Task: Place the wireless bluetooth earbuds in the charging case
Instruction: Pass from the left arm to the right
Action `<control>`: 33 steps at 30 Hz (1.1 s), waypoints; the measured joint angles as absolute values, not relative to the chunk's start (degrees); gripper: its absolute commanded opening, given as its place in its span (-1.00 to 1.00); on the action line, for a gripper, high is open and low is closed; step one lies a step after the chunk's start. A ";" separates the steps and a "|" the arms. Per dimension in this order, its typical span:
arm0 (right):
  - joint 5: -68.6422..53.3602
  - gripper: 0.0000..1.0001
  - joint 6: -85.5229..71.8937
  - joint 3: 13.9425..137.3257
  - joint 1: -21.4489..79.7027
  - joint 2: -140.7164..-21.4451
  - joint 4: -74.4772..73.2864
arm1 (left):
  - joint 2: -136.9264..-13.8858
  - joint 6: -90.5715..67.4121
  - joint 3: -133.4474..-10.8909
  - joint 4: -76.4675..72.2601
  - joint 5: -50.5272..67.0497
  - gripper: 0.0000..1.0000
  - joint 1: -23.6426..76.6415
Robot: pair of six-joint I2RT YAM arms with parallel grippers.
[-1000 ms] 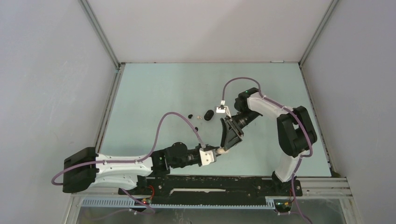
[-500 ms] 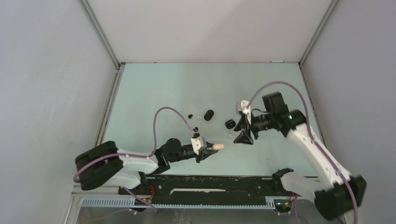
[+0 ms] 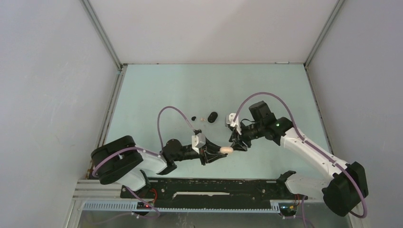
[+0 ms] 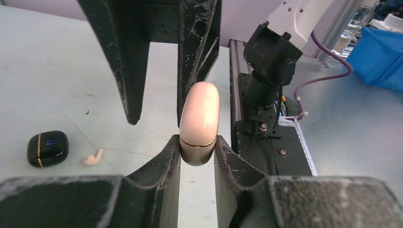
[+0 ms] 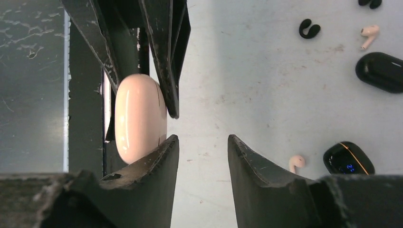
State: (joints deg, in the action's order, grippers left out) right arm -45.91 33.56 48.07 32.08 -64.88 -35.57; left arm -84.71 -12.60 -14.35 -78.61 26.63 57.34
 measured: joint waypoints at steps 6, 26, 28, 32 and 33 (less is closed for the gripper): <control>-46.06 -0.04 34.65 49.39 33.95 -65.93 -36.62 | -86.46 -13.72 -14.37 -80.99 27.44 -1.00 57.52; -51.24 0.07 36.40 52.45 32.51 -64.49 -46.17 | -85.30 -13.58 -13.91 -81.76 27.20 -1.00 54.57; -51.20 -0.05 34.70 52.49 32.73 -65.41 -45.19 | -85.43 -13.63 -13.96 -81.76 27.20 -1.00 54.57; -51.27 -0.10 32.29 53.15 33.04 -66.96 -43.83 | -85.52 -13.67 -13.96 -81.76 27.20 -0.99 54.57; -51.31 -0.10 31.90 53.21 33.04 -67.05 -43.68 | -85.52 -13.72 -13.96 -81.76 27.20 -0.99 54.54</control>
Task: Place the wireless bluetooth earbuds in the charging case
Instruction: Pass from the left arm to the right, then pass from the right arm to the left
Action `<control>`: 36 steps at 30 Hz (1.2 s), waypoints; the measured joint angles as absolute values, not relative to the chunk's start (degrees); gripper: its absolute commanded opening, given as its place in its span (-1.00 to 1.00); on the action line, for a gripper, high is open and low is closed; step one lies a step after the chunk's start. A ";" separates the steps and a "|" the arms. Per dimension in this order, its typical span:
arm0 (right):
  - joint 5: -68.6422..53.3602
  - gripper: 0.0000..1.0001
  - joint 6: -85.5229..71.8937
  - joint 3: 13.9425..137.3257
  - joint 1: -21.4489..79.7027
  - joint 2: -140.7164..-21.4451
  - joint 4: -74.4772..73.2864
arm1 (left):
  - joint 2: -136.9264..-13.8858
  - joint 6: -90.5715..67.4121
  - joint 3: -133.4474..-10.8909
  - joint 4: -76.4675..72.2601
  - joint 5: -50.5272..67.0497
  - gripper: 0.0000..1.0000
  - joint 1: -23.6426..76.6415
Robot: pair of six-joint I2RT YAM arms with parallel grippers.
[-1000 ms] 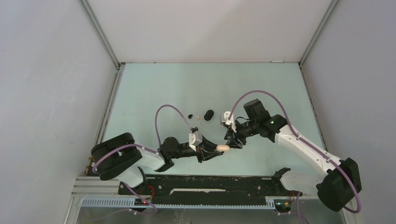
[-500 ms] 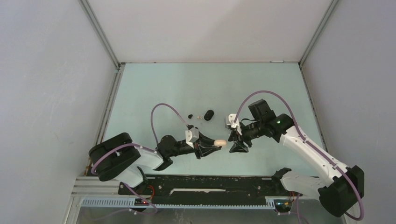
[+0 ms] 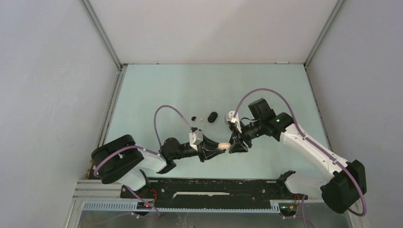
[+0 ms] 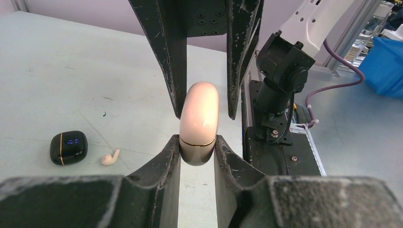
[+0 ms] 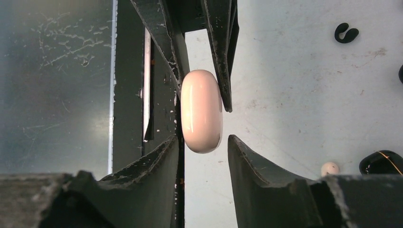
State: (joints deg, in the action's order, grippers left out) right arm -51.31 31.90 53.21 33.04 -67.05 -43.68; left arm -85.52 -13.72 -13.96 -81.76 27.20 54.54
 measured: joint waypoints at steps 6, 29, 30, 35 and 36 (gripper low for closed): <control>-52.05 -0.36 30.83 53.52 33.17 -66.96 -43.11 | -86.30 -14.55 -14.11 -81.78 27.35 -0.93 54.57; -52.53 -0.79 31.68 53.65 31.57 -65.87 -42.89 | -87.79 -17.02 -15.40 -81.93 27.64 -0.34 54.57; -52.53 -0.79 31.70 53.65 31.57 -65.87 -42.89 | -87.79 -17.04 -15.40 -81.93 27.64 -0.33 54.57; -52.47 -0.53 31.88 53.65 31.66 -65.87 -42.87 | -87.79 -17.30 -15.40 -81.91 27.70 -0.70 54.57; -52.36 -0.40 31.92 53.65 31.68 -65.87 -42.87 | -87.79 -17.47 -15.40 -81.87 27.77 -0.80 54.57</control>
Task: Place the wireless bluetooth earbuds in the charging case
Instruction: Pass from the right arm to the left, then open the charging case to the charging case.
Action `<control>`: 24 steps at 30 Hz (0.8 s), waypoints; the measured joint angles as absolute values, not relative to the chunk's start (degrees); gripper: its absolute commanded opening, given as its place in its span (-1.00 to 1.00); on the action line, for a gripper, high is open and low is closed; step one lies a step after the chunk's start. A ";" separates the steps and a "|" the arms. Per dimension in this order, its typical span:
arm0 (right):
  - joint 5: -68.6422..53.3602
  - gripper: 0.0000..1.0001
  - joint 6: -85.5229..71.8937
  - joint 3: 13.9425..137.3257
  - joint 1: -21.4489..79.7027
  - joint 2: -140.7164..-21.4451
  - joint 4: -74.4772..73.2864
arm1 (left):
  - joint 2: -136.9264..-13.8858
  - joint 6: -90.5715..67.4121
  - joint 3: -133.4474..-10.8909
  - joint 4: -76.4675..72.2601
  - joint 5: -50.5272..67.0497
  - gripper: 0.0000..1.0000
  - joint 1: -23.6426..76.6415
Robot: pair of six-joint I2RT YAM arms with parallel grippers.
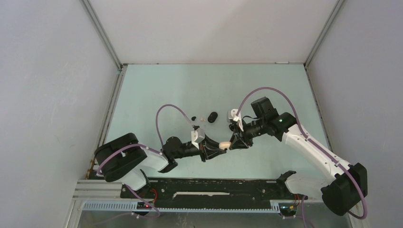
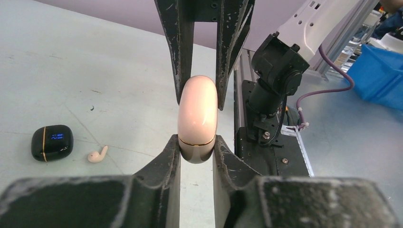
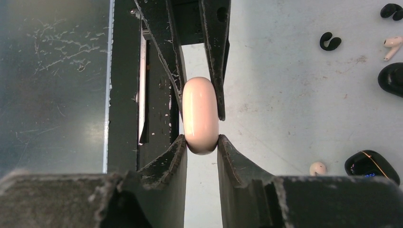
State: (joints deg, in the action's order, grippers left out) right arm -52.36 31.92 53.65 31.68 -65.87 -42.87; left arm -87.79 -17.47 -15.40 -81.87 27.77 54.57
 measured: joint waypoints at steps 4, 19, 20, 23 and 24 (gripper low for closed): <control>-52.27 0.01 31.44 53.65 32.05 -65.87 -42.81 | -88.07 -17.54 -15.49 -81.82 27.88 -1.00 54.57; -54.72 0.12 21.98 54.00 30.24 -71.33 -40.14 | -88.29 -14.74 -15.51 -81.67 27.77 -1.00 55.40; -55.64 0.13 21.10 54.24 29.26 -71.77 -40.16 | -88.20 -14.37 -15.51 -81.32 27.59 -1.00 55.51; -57.54 0.14 19.59 55.33 26.72 -72.95 -39.88 | -87.70 -12.91 -15.51 -79.11 27.20 -1.00 56.03; -57.98 0.14 19.22 55.59 26.06 -73.19 -39.75 | -87.50 -12.43 -15.51 -78.65 27.18 -1.00 56.38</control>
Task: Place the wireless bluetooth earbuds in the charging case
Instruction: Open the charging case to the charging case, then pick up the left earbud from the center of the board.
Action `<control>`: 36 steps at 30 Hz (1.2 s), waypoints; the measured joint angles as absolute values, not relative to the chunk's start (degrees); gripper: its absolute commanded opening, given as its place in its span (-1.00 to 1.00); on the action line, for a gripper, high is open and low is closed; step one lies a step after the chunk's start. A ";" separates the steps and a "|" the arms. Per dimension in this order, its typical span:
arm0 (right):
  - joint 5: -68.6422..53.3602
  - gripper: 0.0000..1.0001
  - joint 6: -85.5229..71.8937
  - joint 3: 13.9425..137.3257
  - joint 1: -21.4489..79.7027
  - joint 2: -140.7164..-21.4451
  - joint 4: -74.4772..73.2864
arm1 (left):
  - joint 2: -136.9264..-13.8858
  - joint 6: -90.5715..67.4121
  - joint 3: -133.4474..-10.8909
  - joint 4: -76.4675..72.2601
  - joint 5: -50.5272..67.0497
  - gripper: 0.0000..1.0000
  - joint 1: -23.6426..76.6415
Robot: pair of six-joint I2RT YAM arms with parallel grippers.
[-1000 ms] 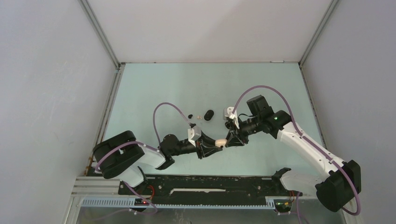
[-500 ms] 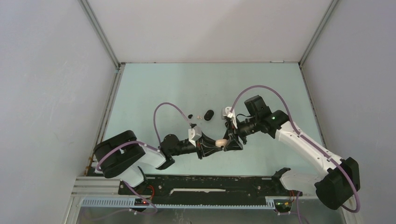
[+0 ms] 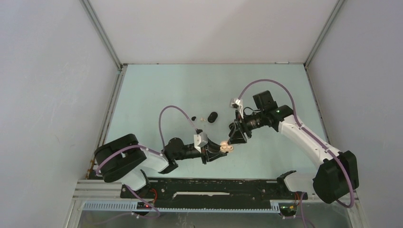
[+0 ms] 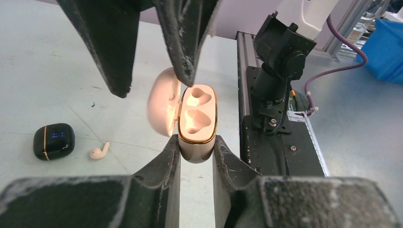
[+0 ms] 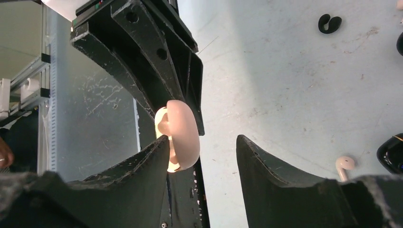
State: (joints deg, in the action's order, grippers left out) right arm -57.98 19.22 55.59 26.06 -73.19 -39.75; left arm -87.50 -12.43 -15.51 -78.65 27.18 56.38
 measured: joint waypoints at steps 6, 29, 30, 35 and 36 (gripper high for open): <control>-60.55 0.15 17.45 55.75 23.92 -73.28 -39.24 | -87.31 -11.44 -15.51 -77.54 27.16 -1.00 56.88; -40.93 -0.21 44.38 54.96 17.78 -78.96 -39.70 | -76.55 -11.55 -9.80 -75.66 12.10 -1.00 51.62; -39.00 -0.21 45.74 54.96 18.72 -80.25 -38.85 | -75.90 -11.55 -9.39 -75.64 11.29 -1.00 51.46; -33.17 -0.23 49.80 54.94 22.22 -86.26 -35.11 | -73.67 -11.55 -7.97 -75.59 7.55 -1.00 50.63; -32.08 -0.23 50.54 54.92 22.57 -87.66 -34.26 | -73.41 -11.55 -7.86 -75.57 7.11 -1.00 50.54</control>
State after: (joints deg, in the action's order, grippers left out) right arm -32.08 50.54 54.92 22.57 -87.66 -34.26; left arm -73.41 -11.55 -7.86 -75.57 7.11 50.54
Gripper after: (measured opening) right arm 0.389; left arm 0.253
